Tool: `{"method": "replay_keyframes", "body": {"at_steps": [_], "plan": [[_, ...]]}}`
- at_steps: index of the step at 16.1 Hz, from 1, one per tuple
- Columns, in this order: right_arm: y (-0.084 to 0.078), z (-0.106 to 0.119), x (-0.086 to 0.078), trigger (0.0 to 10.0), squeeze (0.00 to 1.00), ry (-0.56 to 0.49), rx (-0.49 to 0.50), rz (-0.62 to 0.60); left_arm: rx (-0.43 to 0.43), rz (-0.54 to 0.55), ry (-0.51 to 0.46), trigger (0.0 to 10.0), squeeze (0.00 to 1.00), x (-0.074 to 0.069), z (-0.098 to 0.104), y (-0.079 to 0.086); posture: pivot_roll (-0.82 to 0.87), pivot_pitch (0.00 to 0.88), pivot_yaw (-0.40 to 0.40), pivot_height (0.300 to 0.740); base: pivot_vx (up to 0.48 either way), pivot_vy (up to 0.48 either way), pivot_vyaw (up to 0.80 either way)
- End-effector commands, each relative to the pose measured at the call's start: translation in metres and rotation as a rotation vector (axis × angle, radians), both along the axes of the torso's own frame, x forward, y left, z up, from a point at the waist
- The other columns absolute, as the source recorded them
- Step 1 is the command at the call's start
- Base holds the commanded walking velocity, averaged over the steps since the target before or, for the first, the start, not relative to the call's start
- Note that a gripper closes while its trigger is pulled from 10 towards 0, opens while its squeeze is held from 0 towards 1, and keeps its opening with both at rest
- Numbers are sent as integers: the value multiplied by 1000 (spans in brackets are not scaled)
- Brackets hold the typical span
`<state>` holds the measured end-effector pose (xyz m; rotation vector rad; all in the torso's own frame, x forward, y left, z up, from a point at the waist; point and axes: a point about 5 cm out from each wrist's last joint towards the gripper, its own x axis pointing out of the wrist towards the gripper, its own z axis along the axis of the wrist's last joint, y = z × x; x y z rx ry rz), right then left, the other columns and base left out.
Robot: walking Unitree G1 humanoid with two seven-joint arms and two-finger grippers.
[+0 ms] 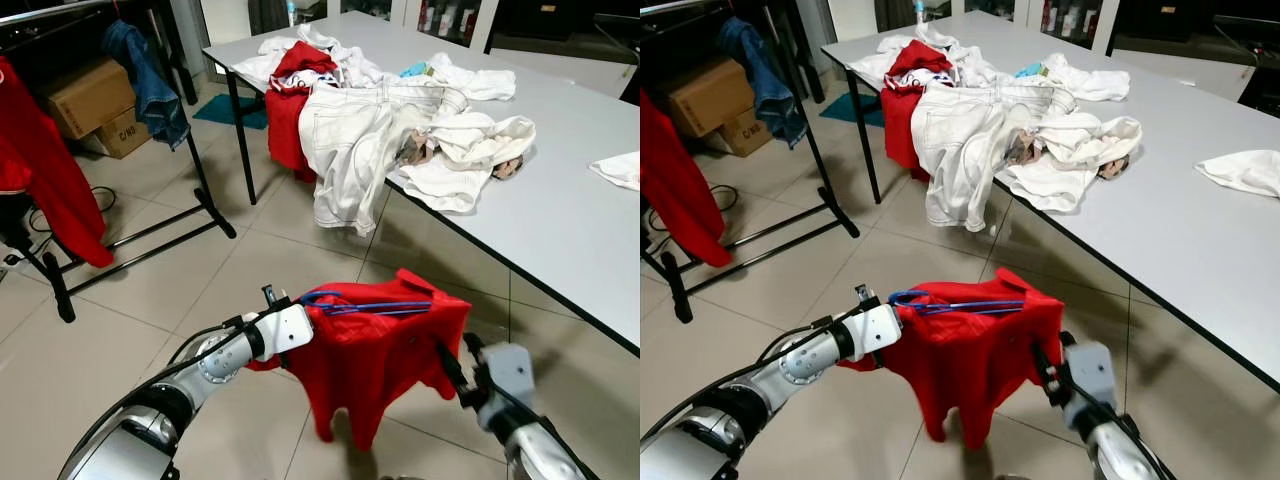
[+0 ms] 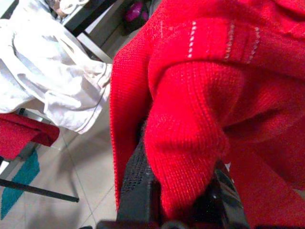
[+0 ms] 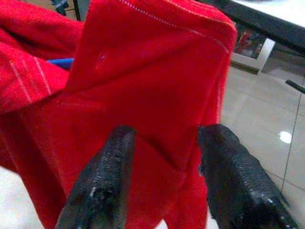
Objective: Hang hanger
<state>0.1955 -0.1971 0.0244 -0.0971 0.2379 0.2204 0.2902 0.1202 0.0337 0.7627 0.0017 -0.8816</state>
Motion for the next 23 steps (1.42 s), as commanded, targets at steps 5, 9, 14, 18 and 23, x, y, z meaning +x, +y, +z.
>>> {"method": "replay_keyframes", "body": {"at_steps": [5, 9, 14, 18, 23], "plan": [[5, 1, 18, 10000, 0, 4, 10, -39, -39, -5, -21, 10000, 0, 2, 6, 0, -162, 0, 67, 740, 0, 0, 0], [7, 3, 22, 10000, 0, 14, 83, -78, -40, -8, -11, 10000, 0, 0, 4, -1, -166, 0, 68, 740, 0, 0, 0], [18, 10, 20, 10000, 0, 19, 196, -16, -41, -11, -14, 10000, 0, 1, 4, -3, -170, 0, 69, 740, 0, 0, 0], [-15, 6, 8, 10000, 0, 52, 168, -108, -34, -1, -12, 10000, 0, 0, 3, 0, -167, 0, 69, 740, 0, 0, 0], [14, 29, 7, 10000, 0, 34, 338, 13, -23, 2, -13, 10000, 0, 1, 3, 2, -173, 0, 75, 740, 0, 0, 0]]}}
